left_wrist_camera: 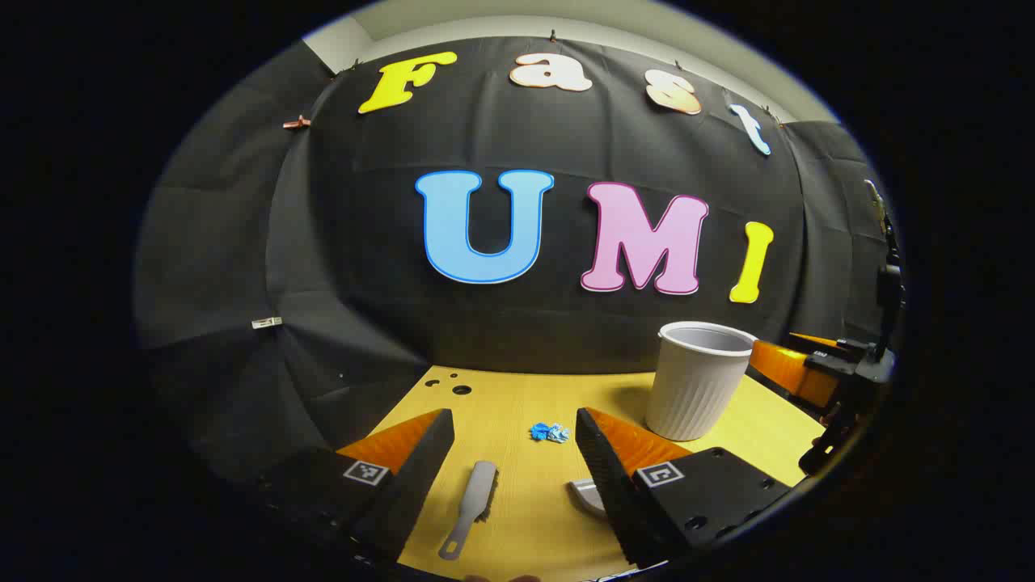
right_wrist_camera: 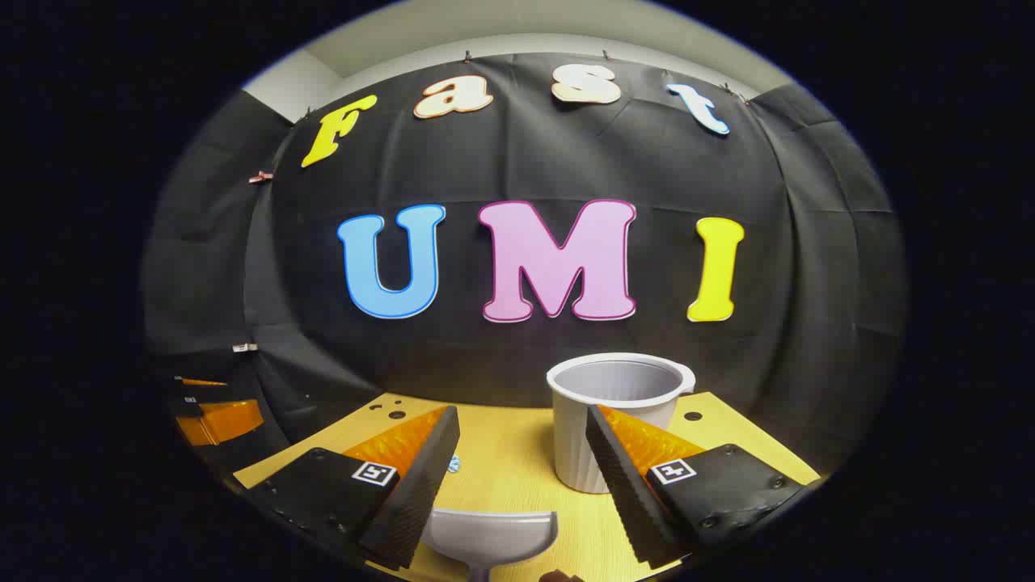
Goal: Pick up the small broom and dustpan from the desktop, sweep the trash into the dustpan with the broom, and then empty the trash into the garbage bin.
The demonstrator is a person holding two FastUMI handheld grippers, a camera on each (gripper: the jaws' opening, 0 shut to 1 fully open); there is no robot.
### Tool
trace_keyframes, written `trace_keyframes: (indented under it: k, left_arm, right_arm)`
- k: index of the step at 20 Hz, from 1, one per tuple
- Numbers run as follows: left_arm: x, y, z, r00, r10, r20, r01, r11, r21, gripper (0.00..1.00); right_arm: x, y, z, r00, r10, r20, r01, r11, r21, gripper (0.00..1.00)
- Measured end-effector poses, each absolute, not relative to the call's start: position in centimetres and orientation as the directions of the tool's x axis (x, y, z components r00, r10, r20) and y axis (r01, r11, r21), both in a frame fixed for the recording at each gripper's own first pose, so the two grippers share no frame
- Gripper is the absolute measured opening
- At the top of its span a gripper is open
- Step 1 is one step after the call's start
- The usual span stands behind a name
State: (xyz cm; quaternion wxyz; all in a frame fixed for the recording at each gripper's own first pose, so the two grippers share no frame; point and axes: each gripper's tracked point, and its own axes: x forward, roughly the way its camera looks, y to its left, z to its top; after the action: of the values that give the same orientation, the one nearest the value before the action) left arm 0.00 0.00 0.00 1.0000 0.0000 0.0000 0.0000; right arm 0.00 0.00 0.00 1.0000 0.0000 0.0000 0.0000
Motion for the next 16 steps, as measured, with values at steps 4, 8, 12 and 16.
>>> trace_keyframes:
  k: [4, 8, 12, 16]
  left_arm:
    - [1.9, -0.6, -0.6, 1.000, 0.000, -0.007, 0.000, 1.000, 0.026, 0.95]
    - [3.2, -0.7, -1.3, 1.000, 0.002, -0.029, -0.001, 1.000, 0.012, 0.95]
    - [4.2, -0.3, -2.1, 0.999, 0.015, -0.049, -0.015, 1.000, 0.000, 0.95]
    - [5.1, 0.3, -2.6, 0.997, 0.023, -0.071, -0.025, 1.000, -0.015, 0.95]
  right_arm:
    - [1.2, -0.2, -2.2, 0.998, 0.033, -0.059, -0.032, 0.999, 0.018, 0.98]
    - [1.6, -0.6, -3.0, 0.996, 0.040, -0.083, -0.040, 0.999, 0.006, 0.98]
    - [2.0, -0.2, -3.9, 0.993, 0.061, -0.106, -0.060, 0.998, 0.012, 0.98]
    - [2.7, 0.4, -4.1, 0.991, 0.085, -0.107, -0.084, 0.996, 0.009, 0.98]
